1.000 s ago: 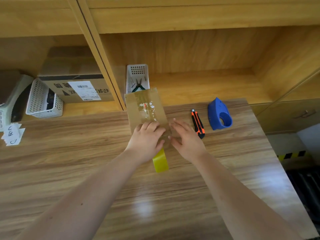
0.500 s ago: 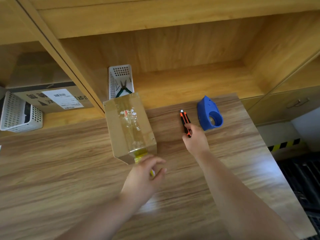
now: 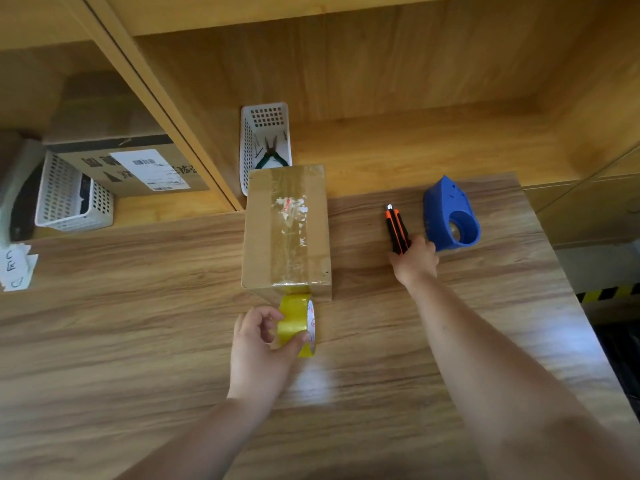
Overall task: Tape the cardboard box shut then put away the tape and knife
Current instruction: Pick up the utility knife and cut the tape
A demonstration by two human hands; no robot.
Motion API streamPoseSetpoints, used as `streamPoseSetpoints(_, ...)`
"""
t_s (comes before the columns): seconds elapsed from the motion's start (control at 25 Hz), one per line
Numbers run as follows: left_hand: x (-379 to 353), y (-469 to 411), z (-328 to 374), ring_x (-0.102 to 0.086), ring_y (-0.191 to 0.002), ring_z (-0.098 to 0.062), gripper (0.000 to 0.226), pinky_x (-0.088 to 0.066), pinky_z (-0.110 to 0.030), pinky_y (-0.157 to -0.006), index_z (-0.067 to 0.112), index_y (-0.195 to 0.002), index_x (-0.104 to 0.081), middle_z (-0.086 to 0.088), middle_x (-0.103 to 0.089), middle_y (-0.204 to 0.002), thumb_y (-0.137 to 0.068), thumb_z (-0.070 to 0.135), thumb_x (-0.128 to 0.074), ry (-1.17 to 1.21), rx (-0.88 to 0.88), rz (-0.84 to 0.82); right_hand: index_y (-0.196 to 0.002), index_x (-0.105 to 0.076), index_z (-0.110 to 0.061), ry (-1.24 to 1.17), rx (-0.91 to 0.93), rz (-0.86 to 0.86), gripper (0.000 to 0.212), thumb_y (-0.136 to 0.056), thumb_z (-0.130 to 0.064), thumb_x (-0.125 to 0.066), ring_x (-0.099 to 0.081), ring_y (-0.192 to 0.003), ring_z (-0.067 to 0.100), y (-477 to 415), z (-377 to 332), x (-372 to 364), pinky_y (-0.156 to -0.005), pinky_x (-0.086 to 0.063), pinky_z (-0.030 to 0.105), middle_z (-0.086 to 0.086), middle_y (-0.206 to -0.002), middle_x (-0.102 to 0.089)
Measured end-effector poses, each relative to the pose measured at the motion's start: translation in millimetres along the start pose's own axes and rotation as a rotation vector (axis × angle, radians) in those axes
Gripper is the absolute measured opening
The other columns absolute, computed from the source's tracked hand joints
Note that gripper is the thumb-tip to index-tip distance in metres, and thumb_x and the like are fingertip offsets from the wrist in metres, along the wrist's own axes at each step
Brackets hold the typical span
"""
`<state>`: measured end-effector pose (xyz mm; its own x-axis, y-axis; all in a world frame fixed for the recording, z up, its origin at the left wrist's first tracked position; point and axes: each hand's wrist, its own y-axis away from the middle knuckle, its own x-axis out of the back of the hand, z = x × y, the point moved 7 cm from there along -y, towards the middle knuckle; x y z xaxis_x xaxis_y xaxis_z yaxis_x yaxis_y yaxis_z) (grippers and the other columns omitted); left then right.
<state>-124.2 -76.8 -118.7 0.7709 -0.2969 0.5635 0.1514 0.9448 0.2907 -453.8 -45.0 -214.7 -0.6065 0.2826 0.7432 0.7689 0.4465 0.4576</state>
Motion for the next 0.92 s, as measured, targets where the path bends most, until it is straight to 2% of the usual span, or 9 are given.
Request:
streamPoseSetpoints(0.12,-3,0,-19,-0.055,-0.087,-0.012,0.059,-0.045,-0.027,-0.075,0.031,-0.097,-0.051,0.009,-0.054,-0.099,-0.055,0.030,-0.093,0.061,0.210,-0.008,-0.138,-0.038,-0.009,0.050,-0.075,0.012,0.059,-0.088,-0.026,-0.065,-0.041,-0.128,0.038,-5,2,-5,-0.101,-0.042,0.049,0.018,-0.141,-0.040)
streamPoseSetpoints(0.2,-8,1,-24,-0.059,-0.089,-0.011,0.049,-0.046,-0.027,-0.077,0.026,-0.097,-0.056,0.009,-0.064,-0.096,-0.061,0.031,-0.090,0.141,0.267,-0.057,-0.135,-0.038,-0.006,0.049,-0.076,0.004,0.059,-0.087,-0.025,-0.067,-0.045,-0.126,0.038,-9,3,-10,-0.100,-0.045,0.049,0.019,-0.140,-0.042)
streamPoseSetpoints(0.32,-16,1,-23,-0.062,-0.068,0.000,0.022,-0.044,-0.013,-0.063,0.018,-0.087,-0.070,0.008,-0.072,-0.074,-0.072,0.029,-0.082,0.169,0.248,-0.155,-0.131,-0.039,-0.005,-0.037,-0.101,-0.047,0.058,-0.085,-0.023,-0.070,-0.055,-0.116,0.037,-10,5,-17,-0.088,-0.052,0.044,0.018,-0.130,-0.052)
streamPoseSetpoints(0.4,-20,1,-25,-0.062,-0.063,-0.001,0.017,-0.044,-0.015,-0.061,0.015,-0.087,-0.072,0.004,-0.074,-0.072,-0.077,0.027,-0.079,0.243,0.263,-0.190,-0.129,-0.043,-0.003,-0.126,-0.125,-0.107,0.052,-0.088,-0.023,-0.067,-0.061,-0.108,0.035,-6,4,-22,-0.073,-0.050,0.036,0.017,-0.123,-0.058)
streamPoseSetpoints(0.48,-24,2,-23,-0.066,-0.067,-0.005,0.013,-0.047,-0.018,-0.064,0.012,-0.090,-0.072,-0.001,-0.077,-0.078,-0.081,0.021,-0.076,0.330,0.281,-0.214,-0.127,-0.048,-0.001,-0.437,-0.219,-0.170,0.044,-0.091,-0.023,-0.063,-0.066,-0.095,0.032,-1,4,-29,-0.063,-0.053,0.033,0.016,-0.115,-0.061)
streamPoseSetpoints(0.56,-27,4,-18,-0.067,-0.065,-0.001,0.011,-0.047,-0.010,-0.060,0.007,-0.093,-0.071,-0.002,-0.077,-0.079,-0.085,0.014,-0.072,0.416,0.296,-0.240,-0.122,-0.050,0.001,-0.951,-0.377,-0.270,0.032,-0.094,-0.013,-0.059,-0.065,-0.092,0.031,12,2,-38,-0.069,-0.059,0.040,0.018,-0.111,-0.059)
streamPoseSetpoints(0.64,-27,4,-15,-0.066,-0.062,0.004,0.008,-0.046,-0.006,-0.058,0.004,-0.093,-0.071,0.004,-0.076,-0.073,-0.087,0.008,-0.067,0.471,0.295,-0.268,-0.118,-0.049,0.000,-1.322,-0.452,-0.362,0.023,-0.095,-0.002,-0.053,-0.065,-0.096,0.033,28,-4,-39,-0.076,-0.059,0.044,0.022,-0.112,-0.058)
streamPoseSetpoints(0.8,-20,6,-17,-0.063,-0.057,0.003,0.008,-0.045,-0.006,-0.056,0.002,-0.092,-0.071,0.008,-0.073,-0.066,-0.089,0.005,-0.064,0.504,0.275,-0.297,-0.123,-0.050,-0.003,-1.366,-0.268,-0.605,0.026,-0.098,-0.003,-0.043,-0.065,-0.086,0.025,72,-18,-24,-0.067,-0.054,0.034,0.015,-0.109,-0.065)
streamPoseSetpoints(0.92,-15,14,-13,-0.061,-0.054,0.003,0.009,-0.044,-0.008,-0.053,0.004,-0.089,-0.071,0.004,-0.072,-0.068,-0.089,0.005,-0.063,0.511,0.257,-0.322,-0.116,-0.058,-0.007,-1.253,-0.114,-0.645,0.025,-0.097,-0.002,-0.043,-0.063,-0.075,0.024,105,-19,-4,-0.062,-0.047,0.032,0.013,-0.105,-0.070)
